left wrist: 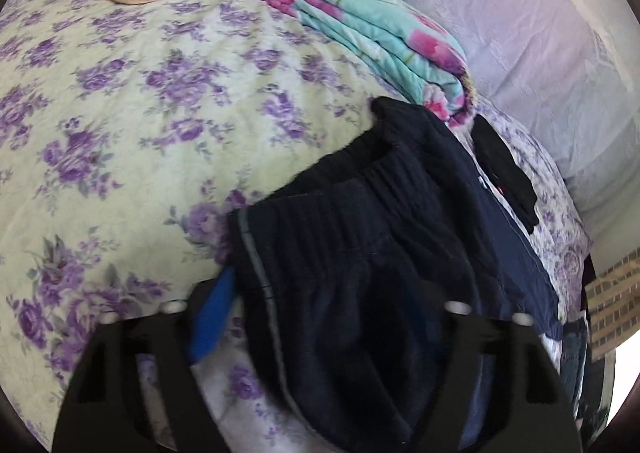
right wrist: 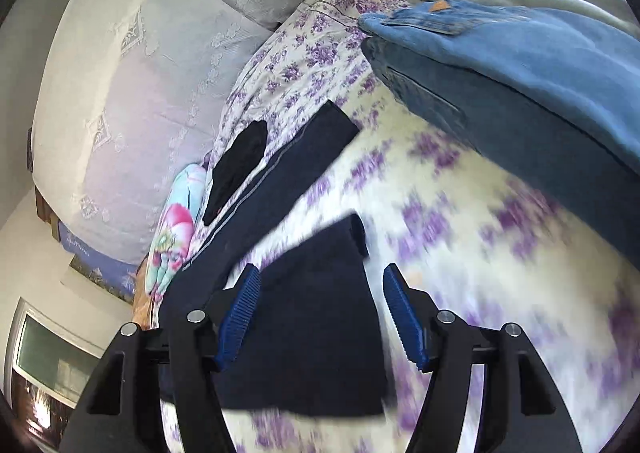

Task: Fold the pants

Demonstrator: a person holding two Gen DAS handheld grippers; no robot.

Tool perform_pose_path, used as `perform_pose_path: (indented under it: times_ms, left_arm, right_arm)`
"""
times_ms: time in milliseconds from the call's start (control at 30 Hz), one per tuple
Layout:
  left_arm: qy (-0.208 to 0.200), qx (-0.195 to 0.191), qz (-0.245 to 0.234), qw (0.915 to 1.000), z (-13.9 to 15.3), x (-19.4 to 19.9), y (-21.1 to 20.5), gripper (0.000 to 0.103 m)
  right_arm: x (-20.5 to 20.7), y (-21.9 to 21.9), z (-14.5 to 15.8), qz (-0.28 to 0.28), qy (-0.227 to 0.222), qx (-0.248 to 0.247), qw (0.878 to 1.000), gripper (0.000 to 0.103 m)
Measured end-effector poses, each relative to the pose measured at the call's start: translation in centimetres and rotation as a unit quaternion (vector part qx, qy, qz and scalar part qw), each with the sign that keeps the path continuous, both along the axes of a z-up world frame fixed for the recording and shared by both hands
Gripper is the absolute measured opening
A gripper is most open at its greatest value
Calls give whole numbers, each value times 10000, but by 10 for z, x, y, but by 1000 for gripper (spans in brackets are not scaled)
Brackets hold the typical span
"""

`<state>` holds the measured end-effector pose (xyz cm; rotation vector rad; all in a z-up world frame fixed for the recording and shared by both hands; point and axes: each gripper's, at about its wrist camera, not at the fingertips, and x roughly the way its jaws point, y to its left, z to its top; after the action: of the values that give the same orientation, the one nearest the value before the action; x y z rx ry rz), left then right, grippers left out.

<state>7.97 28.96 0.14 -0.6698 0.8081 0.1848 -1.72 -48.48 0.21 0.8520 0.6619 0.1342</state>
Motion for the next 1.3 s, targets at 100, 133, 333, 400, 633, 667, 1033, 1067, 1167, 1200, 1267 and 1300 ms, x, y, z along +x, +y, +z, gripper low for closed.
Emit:
perform_pose_path:
  times_ms: [100,133,333,400,633,667,1033,1067,1167,1200,1267,1300]
  left_arm:
    - [-327,-893,-25,9955,-11,-10,20,39]
    - [-398,-1070,-9,9935,-13,-12,24,37]
    - [-515,-988,-27,9938,-4,-15,17,36]
    - [-464,-1015,-27,9937,-2,-13,17,36]
    - [-54,-1127,96,9936,-6,-6,16,34]
    - [-171,-1300,72,9913,1,-8,19,29]
    - [-688,-1394,-161,9877,29,-94,-6,27]
    - [-552,-1552,-76,9863,10,-101,-5,28]
    - [-585,-2125,-7,9754,-29,-114,3,29]
    - [-687,-2147,-61,9742,-27,-115,4,30]
    - [-584,-1834,-31,9813,-15,-110,1,35]
    - [-533,-1580,28,9860,-7,-110,1,41]
  right_arm:
    - [-31,0,-17,15,265,248,9993,65]
    - [-40,1,-27,28,421,394,9983,65]
    - [-51,26,-50,351,265,934,9947,58]
    - [-40,37,-60,382,323,1012,9936,40]
    - [14,43,-32,617,-142,1054,9924,11]
    - [21,38,-14,683,-338,1084,9912,11]
    - [-8,-23,23,582,-514,580,9953,10]
    - [-21,-27,-3,526,-272,762,9953,10]
    - [-60,-29,-58,340,126,1137,9928,11]
    - [-67,-30,-67,326,170,1247,9915,11]
    - [-71,-32,-73,385,210,1298,9906,11]
    - [-72,-30,-71,370,225,1208,9917,15]
